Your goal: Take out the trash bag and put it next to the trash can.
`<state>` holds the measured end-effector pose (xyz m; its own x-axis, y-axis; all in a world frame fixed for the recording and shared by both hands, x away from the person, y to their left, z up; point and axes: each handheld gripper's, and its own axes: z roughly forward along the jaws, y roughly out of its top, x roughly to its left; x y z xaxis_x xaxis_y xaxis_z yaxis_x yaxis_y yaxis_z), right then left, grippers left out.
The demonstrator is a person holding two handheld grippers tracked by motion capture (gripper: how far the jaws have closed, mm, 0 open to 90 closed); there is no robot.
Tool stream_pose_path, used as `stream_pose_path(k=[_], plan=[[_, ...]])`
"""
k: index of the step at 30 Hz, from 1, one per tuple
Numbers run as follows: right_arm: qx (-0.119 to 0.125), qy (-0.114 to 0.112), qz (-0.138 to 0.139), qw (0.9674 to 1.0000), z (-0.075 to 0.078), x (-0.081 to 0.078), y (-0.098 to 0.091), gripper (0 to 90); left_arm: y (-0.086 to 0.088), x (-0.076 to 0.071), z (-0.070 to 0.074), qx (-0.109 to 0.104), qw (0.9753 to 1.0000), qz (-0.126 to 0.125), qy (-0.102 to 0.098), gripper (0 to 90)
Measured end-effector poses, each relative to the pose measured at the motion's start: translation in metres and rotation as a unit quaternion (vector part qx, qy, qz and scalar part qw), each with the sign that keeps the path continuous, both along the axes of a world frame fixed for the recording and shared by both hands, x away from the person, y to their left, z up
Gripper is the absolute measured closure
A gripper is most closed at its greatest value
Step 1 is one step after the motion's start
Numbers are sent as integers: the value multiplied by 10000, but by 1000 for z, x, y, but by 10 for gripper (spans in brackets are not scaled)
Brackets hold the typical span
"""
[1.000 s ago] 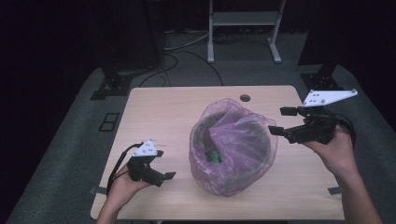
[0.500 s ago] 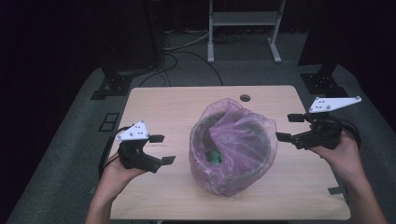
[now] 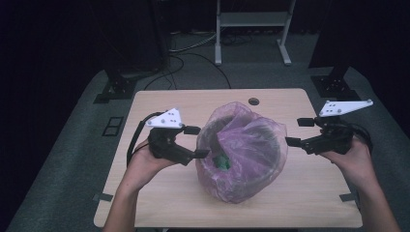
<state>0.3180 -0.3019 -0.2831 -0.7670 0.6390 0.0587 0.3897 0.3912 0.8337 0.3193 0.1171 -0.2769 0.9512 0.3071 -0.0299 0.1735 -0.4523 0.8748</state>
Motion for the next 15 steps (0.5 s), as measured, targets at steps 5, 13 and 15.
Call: stream_pose_path(k=[5,13,15], plan=[[0,-3,7,10000,0,0,0,143,-17,12,-1,-31,9998,-169,91,219],[-10,-1,17,10000,0,0,1,143,-37,23,-4,-8,9991,-375,178,279],[-12,-10,21,10000,1,-1,1,143,-39,26,-5,17,9991,-381,208,331]])
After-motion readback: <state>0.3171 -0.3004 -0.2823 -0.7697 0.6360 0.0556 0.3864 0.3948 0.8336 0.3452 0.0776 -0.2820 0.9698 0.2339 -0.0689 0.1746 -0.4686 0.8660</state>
